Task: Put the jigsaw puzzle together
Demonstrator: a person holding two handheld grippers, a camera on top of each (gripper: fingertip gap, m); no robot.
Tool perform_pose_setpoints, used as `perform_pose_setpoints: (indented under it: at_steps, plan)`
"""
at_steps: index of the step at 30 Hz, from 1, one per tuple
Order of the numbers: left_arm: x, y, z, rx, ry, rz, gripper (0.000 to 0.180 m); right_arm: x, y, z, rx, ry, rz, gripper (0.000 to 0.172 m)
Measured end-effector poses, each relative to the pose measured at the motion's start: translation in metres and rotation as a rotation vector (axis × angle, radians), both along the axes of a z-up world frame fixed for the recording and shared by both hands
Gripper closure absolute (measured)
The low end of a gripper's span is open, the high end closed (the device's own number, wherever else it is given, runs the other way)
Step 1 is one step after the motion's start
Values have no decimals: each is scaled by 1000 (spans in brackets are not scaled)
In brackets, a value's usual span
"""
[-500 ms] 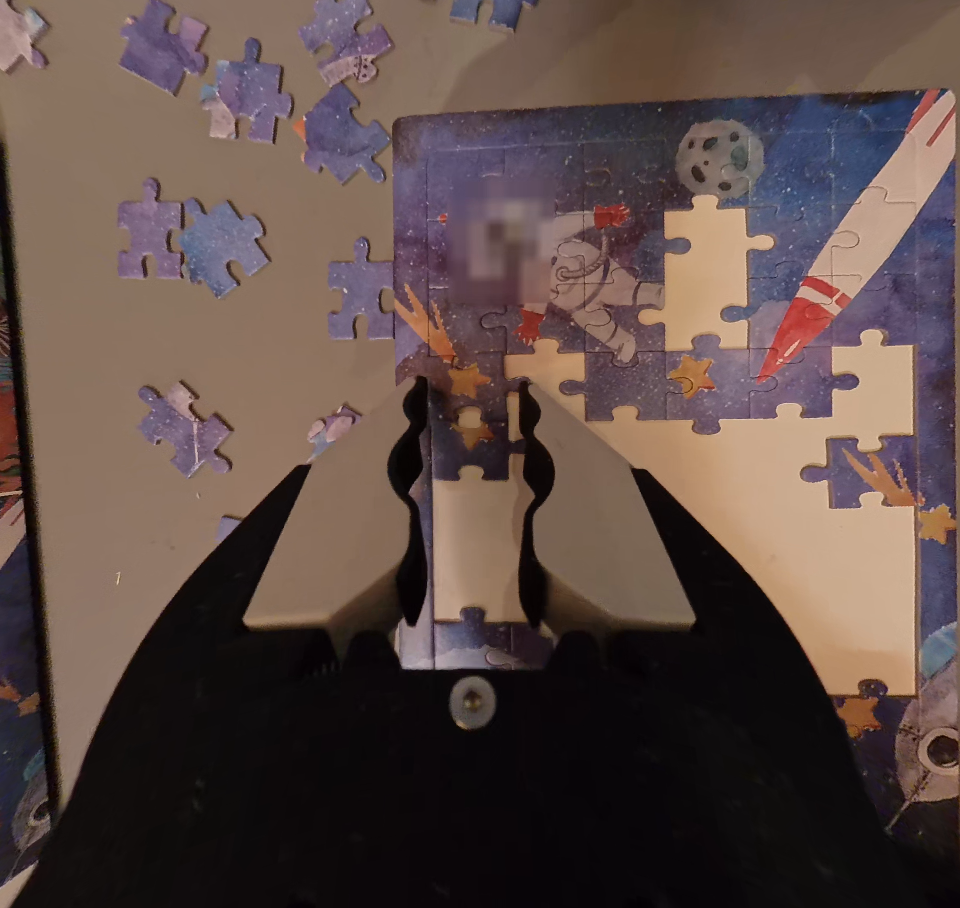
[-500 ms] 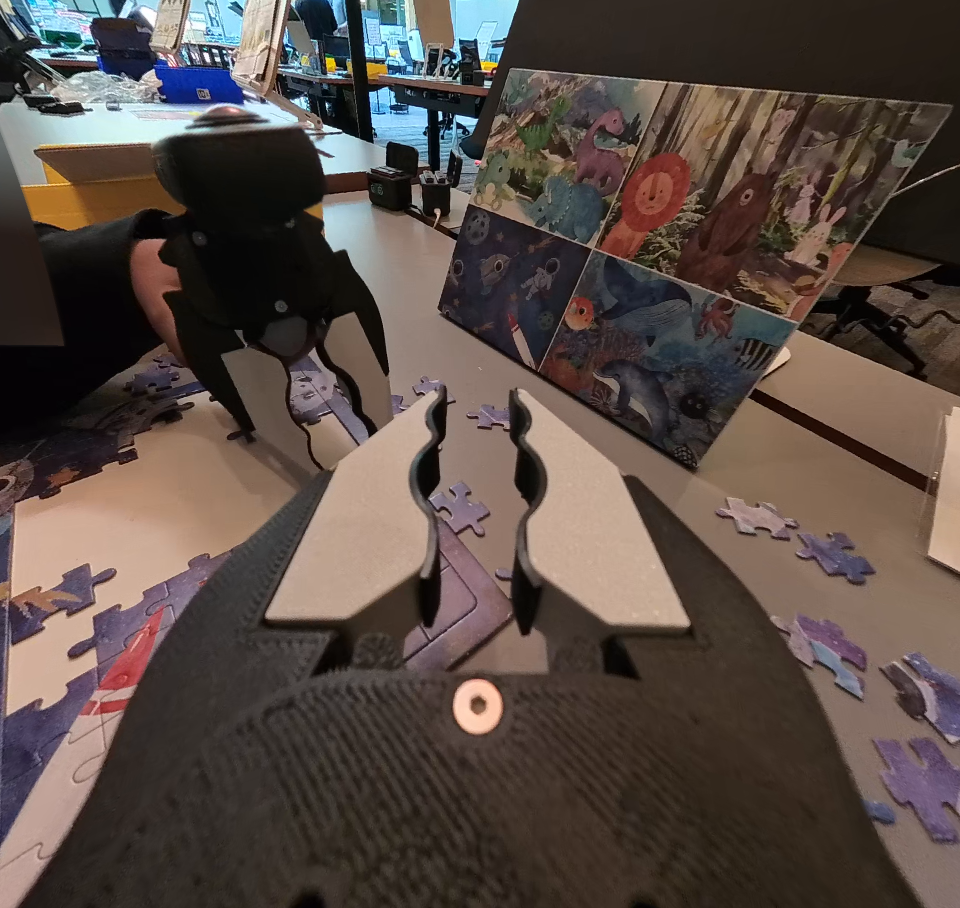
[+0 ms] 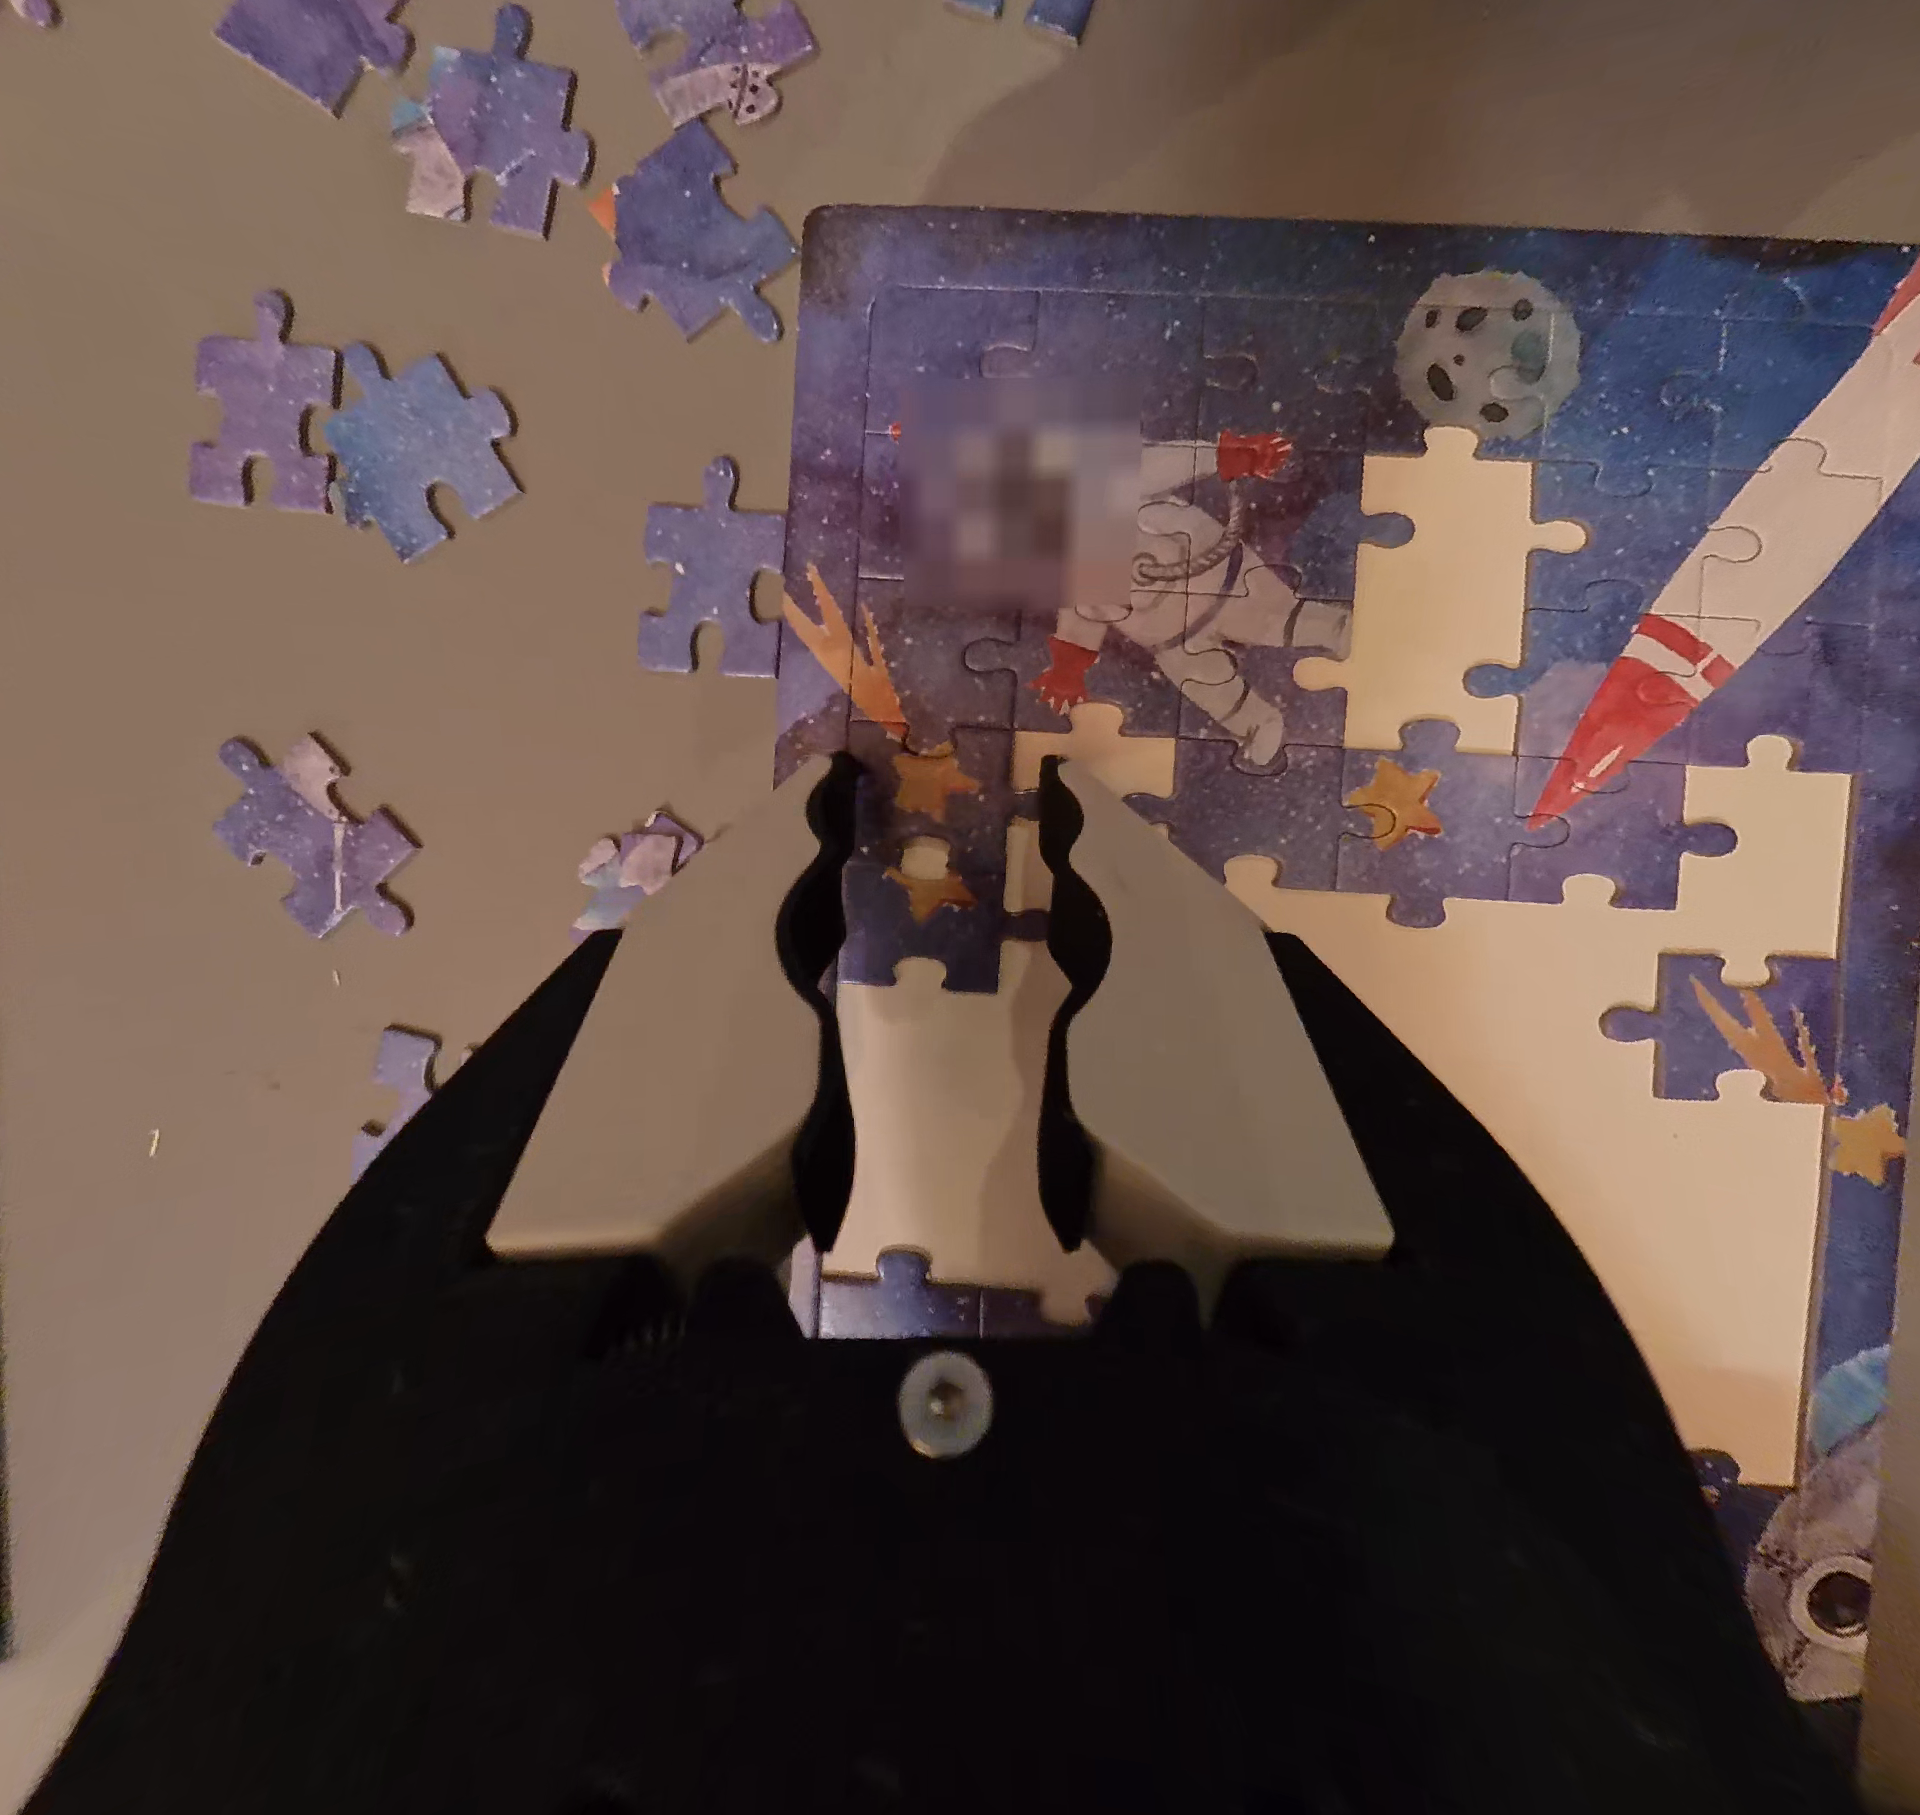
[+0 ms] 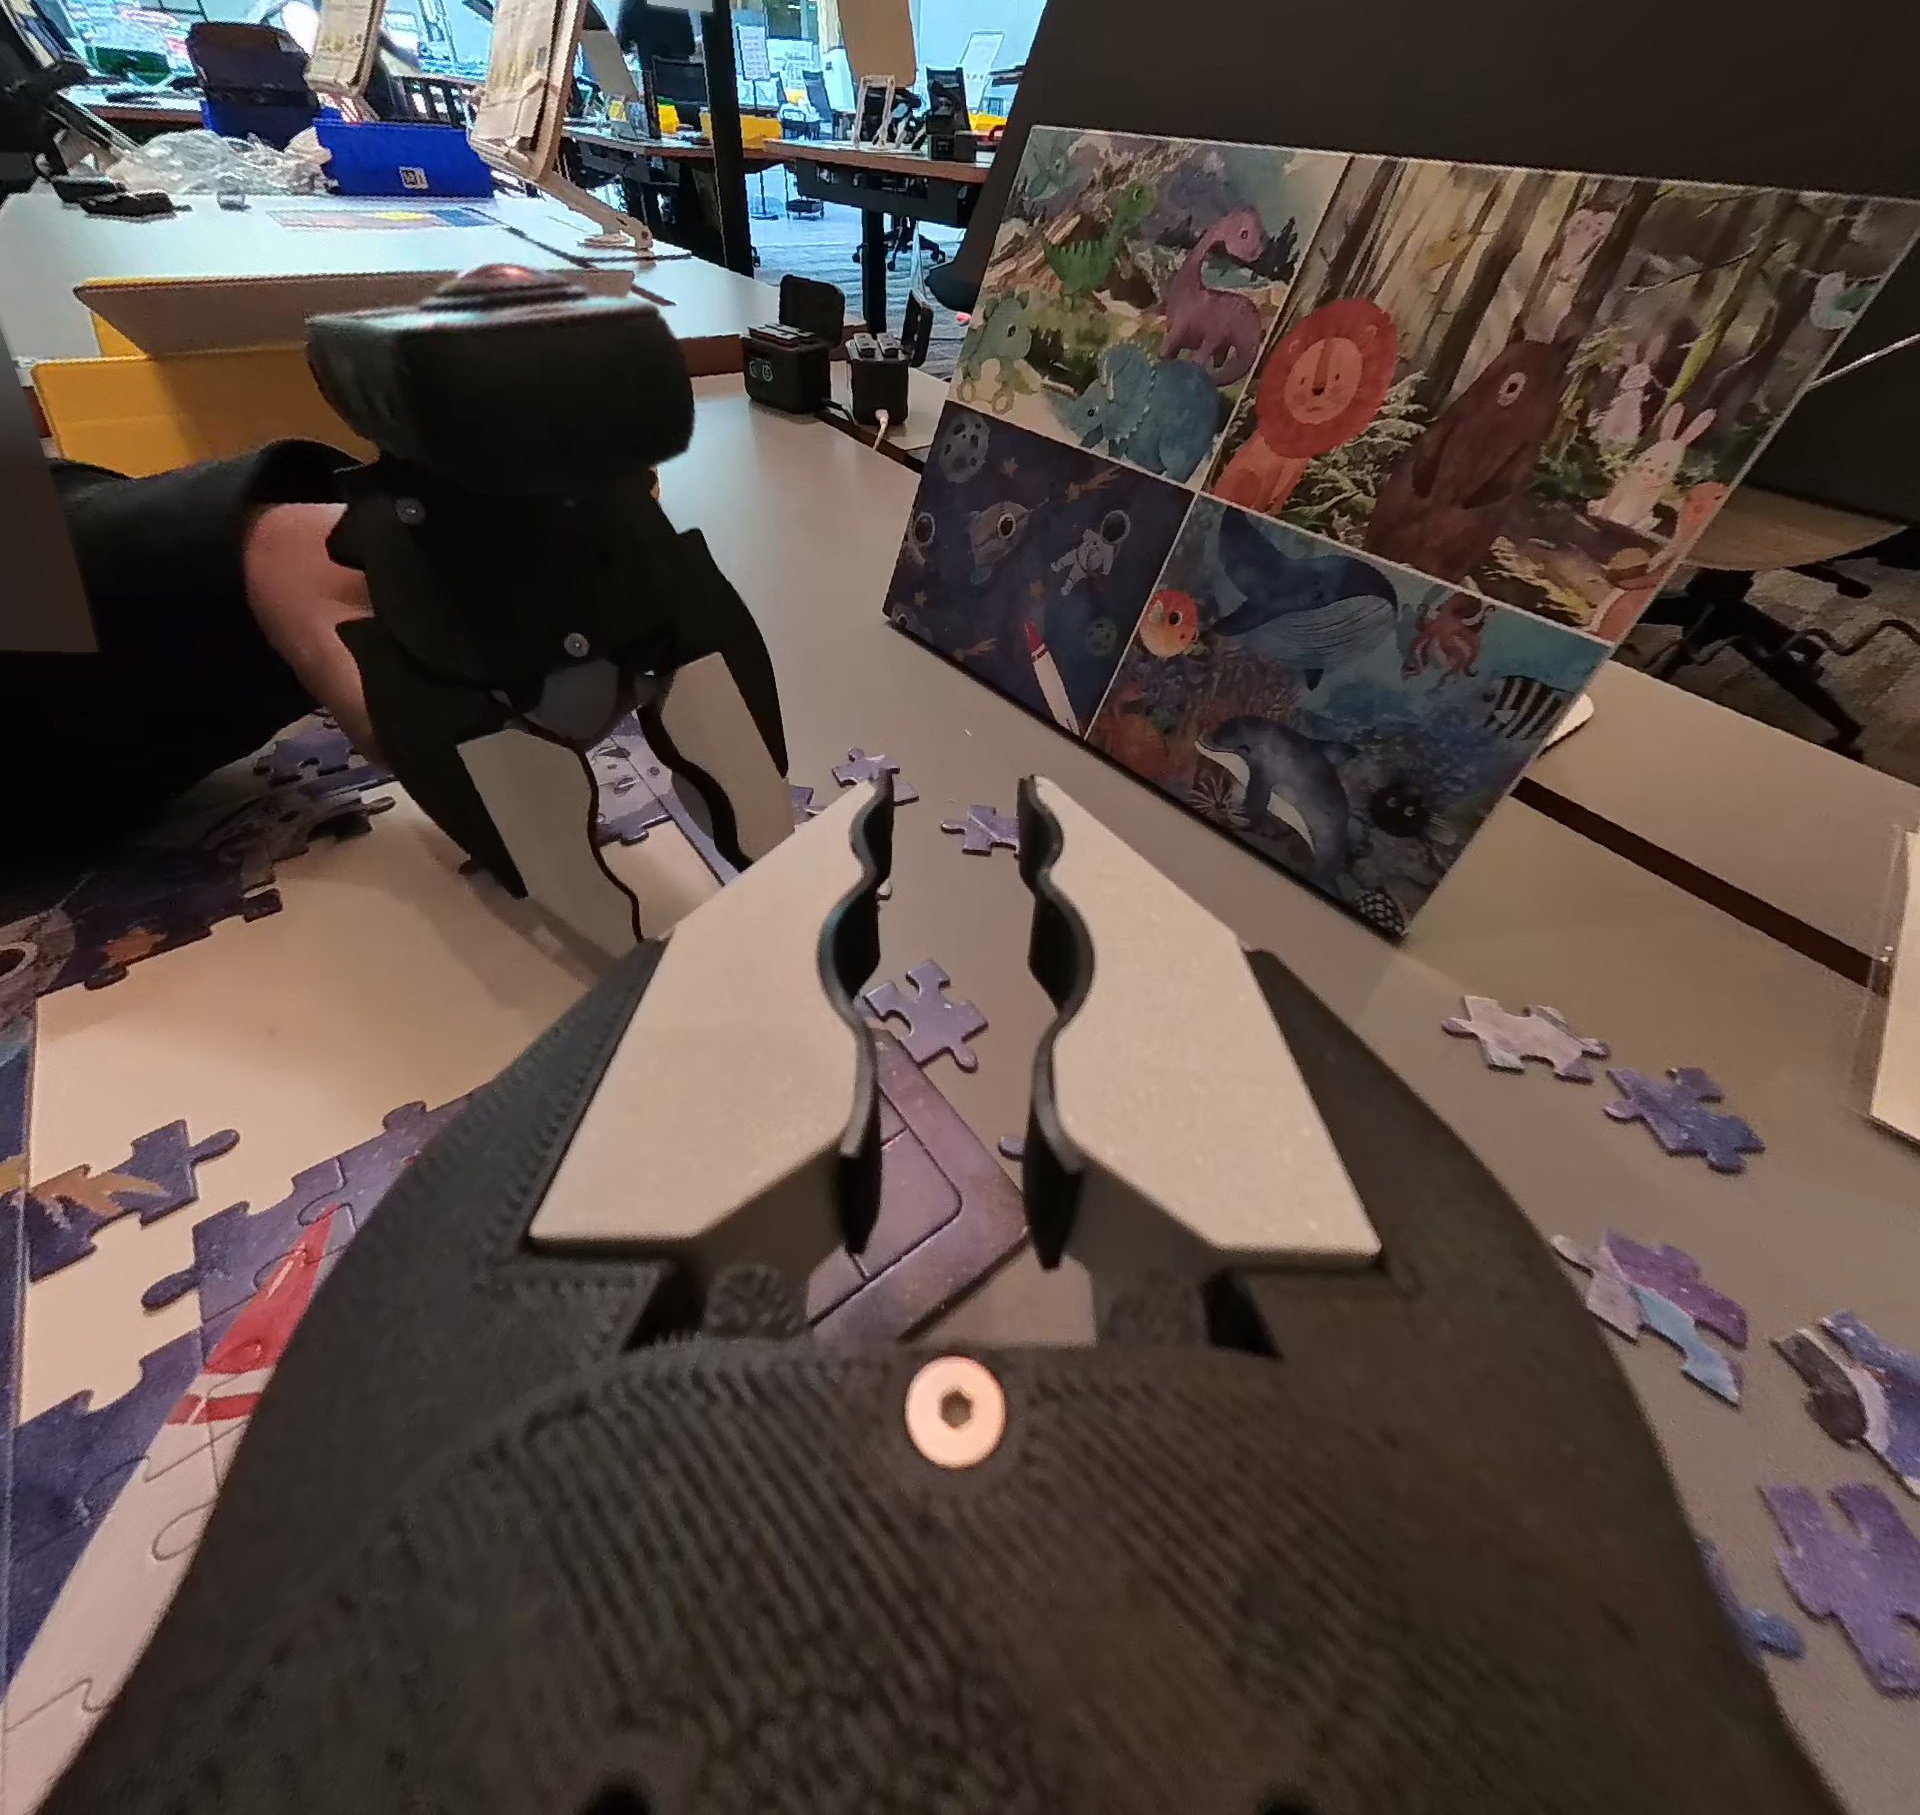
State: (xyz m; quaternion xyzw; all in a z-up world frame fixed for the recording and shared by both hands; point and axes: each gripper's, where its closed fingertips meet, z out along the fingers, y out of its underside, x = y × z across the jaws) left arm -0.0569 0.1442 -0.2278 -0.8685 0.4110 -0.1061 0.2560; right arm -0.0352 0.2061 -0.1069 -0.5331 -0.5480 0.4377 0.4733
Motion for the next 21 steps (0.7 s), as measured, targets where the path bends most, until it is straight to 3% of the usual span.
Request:
perform_pose_setpoints:
  at_steps: [14,18,21]
  plan:
    - [-4,1,10,34,-25,21,145,-1,-2,-2,8,-12,4,149]
    - [-4,3,9,36,-35,35,163,-1,-2,-3,8,-15,5,149]
    - [-4,2,1,16,-15,38,165,-2,-2,-4,10,-19,6,149]
